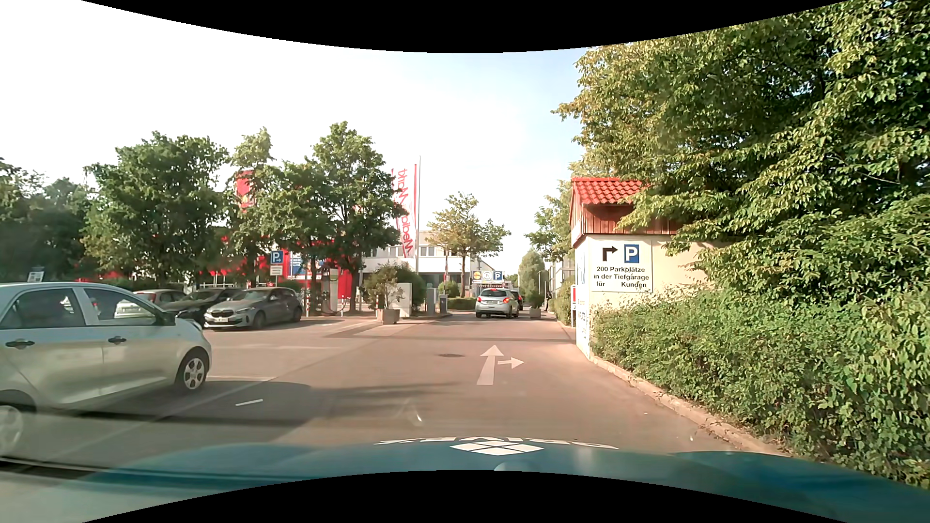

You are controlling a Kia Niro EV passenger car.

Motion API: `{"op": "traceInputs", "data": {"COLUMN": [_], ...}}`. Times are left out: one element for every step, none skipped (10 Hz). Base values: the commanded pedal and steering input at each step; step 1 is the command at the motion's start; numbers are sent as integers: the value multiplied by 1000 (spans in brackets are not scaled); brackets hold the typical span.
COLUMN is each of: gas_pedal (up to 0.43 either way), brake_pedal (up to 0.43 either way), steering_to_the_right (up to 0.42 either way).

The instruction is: Follow the waypoints while adhering to traffic rules and regulations

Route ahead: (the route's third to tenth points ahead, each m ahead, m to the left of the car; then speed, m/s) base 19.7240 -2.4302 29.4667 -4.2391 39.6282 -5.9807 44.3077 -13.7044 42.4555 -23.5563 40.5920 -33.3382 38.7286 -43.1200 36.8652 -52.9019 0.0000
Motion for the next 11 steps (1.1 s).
{"op": "traceInputs", "data": {"gas_pedal": [0,0,0,0,0,0,0,0,0,0,0], "brake_pedal": [274,274,274,274,280,280,274,274,274,274,274], "steering_to_the_right": [45,46,46,46,45,46,46,45,46,45,45]}}
